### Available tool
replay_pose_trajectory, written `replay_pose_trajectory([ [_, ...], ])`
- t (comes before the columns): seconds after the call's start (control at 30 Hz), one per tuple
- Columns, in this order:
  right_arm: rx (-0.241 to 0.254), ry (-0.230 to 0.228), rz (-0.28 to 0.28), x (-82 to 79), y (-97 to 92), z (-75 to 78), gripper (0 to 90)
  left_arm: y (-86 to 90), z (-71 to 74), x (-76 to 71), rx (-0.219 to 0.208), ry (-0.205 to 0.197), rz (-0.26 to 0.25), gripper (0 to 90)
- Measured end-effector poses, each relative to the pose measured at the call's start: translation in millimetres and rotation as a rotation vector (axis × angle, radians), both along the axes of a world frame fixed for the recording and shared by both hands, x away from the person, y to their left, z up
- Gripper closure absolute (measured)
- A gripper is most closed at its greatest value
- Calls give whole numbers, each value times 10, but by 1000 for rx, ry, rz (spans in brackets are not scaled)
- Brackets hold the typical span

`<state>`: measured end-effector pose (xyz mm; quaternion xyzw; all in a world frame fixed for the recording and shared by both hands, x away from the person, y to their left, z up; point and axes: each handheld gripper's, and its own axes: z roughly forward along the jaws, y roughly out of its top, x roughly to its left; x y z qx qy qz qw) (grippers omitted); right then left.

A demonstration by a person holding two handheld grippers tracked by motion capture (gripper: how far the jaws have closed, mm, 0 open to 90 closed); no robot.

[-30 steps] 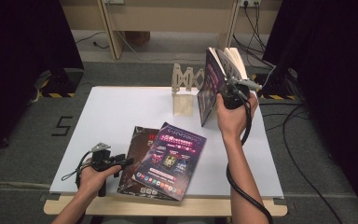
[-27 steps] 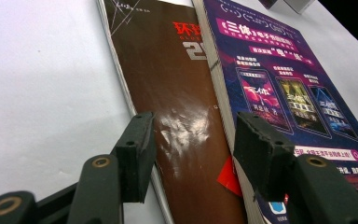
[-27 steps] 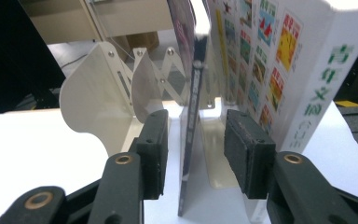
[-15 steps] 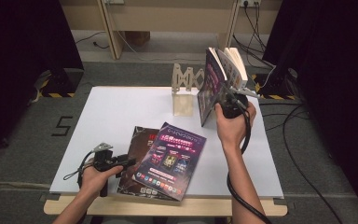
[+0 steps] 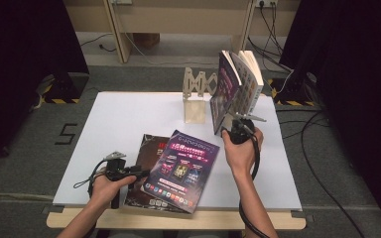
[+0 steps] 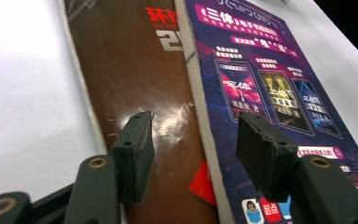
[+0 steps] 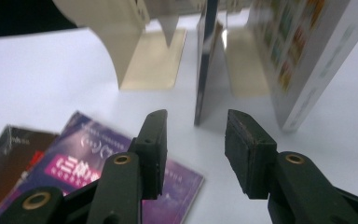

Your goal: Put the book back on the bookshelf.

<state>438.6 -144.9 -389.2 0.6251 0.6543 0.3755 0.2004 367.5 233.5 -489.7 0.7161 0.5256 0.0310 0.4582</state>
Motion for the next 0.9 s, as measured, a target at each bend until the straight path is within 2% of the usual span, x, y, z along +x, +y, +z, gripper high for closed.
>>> replay_pose_trajectory([
  [0.1, 7, 32, 8, -25, 20, -140, 594, -52, -7, 20, 8, 5, -13, 452],
  [0.53, 33, 162, 67, -90, 181, -551, 579, -204, -12, 96, 19, 14, -32, 449],
  [0.9, 40, 233, 94, -119, 254, -706, 567, -267, 1, 111, -1, 28, -51, 447],
])
